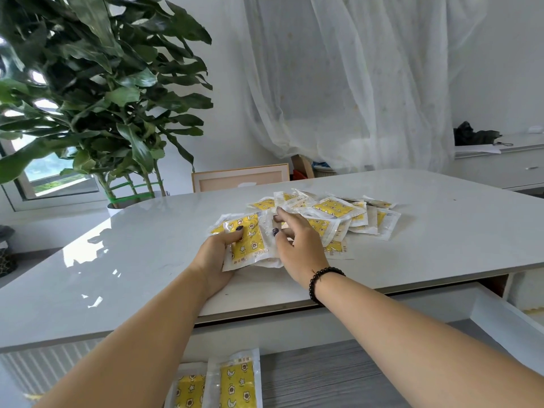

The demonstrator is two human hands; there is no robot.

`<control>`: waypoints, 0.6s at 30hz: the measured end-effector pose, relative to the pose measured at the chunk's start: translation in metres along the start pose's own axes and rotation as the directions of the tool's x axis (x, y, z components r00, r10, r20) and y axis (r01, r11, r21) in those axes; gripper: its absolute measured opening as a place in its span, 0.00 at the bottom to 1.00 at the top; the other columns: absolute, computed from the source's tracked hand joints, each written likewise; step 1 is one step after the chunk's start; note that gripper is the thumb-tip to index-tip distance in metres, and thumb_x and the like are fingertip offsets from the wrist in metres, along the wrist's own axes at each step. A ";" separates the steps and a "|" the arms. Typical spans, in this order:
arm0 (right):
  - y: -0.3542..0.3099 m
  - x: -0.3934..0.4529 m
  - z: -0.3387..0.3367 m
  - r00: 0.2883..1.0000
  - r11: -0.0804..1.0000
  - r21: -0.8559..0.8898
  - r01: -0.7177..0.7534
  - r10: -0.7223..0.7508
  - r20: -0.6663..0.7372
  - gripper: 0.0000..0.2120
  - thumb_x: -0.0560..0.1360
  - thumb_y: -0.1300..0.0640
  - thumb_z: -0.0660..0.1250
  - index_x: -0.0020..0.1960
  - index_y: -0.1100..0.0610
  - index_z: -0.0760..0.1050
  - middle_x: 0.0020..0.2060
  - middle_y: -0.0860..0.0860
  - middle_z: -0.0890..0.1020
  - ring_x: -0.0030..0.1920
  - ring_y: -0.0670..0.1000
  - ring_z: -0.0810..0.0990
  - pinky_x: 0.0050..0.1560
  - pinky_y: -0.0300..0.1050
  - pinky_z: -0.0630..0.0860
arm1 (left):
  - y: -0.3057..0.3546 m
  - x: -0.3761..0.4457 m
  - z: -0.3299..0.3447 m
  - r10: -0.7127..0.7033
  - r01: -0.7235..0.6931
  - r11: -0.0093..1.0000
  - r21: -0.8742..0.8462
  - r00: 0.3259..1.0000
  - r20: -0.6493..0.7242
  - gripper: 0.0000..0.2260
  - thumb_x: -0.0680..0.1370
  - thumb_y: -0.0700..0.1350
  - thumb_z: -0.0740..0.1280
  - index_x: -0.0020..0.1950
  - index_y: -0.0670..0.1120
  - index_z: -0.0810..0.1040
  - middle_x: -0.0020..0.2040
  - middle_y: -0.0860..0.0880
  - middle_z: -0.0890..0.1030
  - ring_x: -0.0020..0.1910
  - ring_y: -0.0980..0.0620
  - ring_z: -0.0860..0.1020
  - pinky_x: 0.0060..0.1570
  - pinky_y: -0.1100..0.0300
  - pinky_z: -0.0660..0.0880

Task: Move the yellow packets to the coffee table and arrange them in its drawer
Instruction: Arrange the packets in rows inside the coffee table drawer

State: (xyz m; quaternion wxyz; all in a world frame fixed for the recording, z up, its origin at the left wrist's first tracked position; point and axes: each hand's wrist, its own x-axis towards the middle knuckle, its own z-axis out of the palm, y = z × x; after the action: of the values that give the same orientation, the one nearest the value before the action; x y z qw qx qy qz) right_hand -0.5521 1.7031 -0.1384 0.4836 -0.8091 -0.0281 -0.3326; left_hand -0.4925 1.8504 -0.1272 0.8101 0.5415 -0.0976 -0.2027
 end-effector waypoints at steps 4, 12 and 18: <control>0.002 0.001 -0.002 0.994 0.998 0.034 -0.046 0.049 -0.096 0.23 0.75 0.60 0.66 0.70 0.55 0.69 0.61 0.46 0.76 0.54 0.43 0.78 0.46 0.24 0.72 | 0.000 0.001 -0.001 -0.007 0.007 1.000 0.002 1.000 -0.025 0.11 0.80 0.41 0.60 0.61 0.41 0.76 0.49 0.42 0.83 0.46 0.44 0.82 0.54 0.49 0.77; 0.000 0.000 0.000 0.998 0.998 -0.039 -0.050 0.048 -0.051 0.21 0.73 0.56 0.69 0.66 0.56 0.75 0.56 0.49 0.80 0.56 0.47 0.78 0.61 0.42 0.74 | 0.001 0.000 -0.003 -0.026 0.026 1.000 -0.003 1.000 -0.012 0.15 0.80 0.43 0.61 0.66 0.42 0.75 0.53 0.41 0.82 0.47 0.43 0.82 0.48 0.50 0.79; -0.002 -0.001 0.001 1.000 0.995 -0.103 0.011 -0.009 0.022 0.12 0.77 0.58 0.63 0.56 0.63 0.79 0.46 0.56 0.81 0.47 0.52 0.77 0.52 0.44 0.75 | -0.001 0.004 -0.006 0.010 -0.010 1.000 -0.003 0.999 -0.044 0.13 0.80 0.41 0.60 0.63 0.42 0.75 0.49 0.42 0.82 0.44 0.44 0.82 0.48 0.49 0.79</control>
State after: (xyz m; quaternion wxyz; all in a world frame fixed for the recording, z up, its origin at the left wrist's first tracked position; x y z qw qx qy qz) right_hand -0.5531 1.7056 -0.1379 0.4392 -0.8364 -0.0202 -0.3273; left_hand -0.4869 1.8535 -0.1307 0.8138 0.5441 -0.0822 -0.1867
